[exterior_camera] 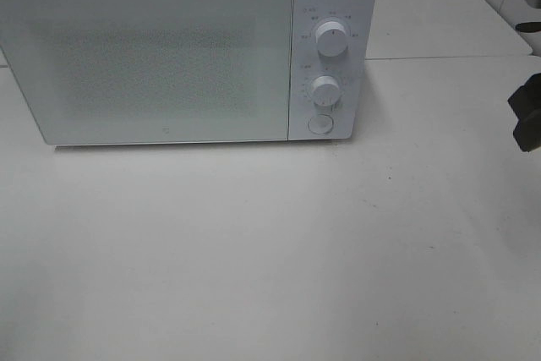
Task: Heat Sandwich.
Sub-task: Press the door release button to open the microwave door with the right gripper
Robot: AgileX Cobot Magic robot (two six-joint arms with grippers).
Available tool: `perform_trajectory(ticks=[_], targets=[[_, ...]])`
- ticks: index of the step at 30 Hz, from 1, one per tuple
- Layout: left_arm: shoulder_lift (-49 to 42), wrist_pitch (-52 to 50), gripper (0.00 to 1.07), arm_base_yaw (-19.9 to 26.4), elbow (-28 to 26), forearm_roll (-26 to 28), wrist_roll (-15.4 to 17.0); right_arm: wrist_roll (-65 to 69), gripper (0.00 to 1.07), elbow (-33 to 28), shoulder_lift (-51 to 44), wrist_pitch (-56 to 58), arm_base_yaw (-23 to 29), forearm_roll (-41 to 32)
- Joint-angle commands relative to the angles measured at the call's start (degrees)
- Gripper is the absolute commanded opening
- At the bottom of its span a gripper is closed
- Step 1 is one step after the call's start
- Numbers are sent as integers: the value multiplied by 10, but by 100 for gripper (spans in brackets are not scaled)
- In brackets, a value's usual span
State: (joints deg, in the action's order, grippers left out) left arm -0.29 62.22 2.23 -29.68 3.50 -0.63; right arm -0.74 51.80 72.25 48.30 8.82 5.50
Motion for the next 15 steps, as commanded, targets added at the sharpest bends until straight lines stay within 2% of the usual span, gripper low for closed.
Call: perform_trajectory(ticks=[1, 5, 10, 14, 15], targets=[[-10, -10, 58, -2, 2, -1, 2, 2, 66, 1, -9, 13, -2, 3], [-10, -10, 58, -2, 2, -1, 2, 2, 66, 1, -19, 41, -7, 5], [-10, -10, 58, -2, 2, -1, 2, 2, 66, -9, -61, 58, -44, 2], [-10, -10, 58, -2, 2, -1, 2, 2, 66, -48, -126, 56, -72, 2], [-10, -10, 58, -2, 2, -1, 2, 2, 66, -73, -164, 54, -77, 0]])
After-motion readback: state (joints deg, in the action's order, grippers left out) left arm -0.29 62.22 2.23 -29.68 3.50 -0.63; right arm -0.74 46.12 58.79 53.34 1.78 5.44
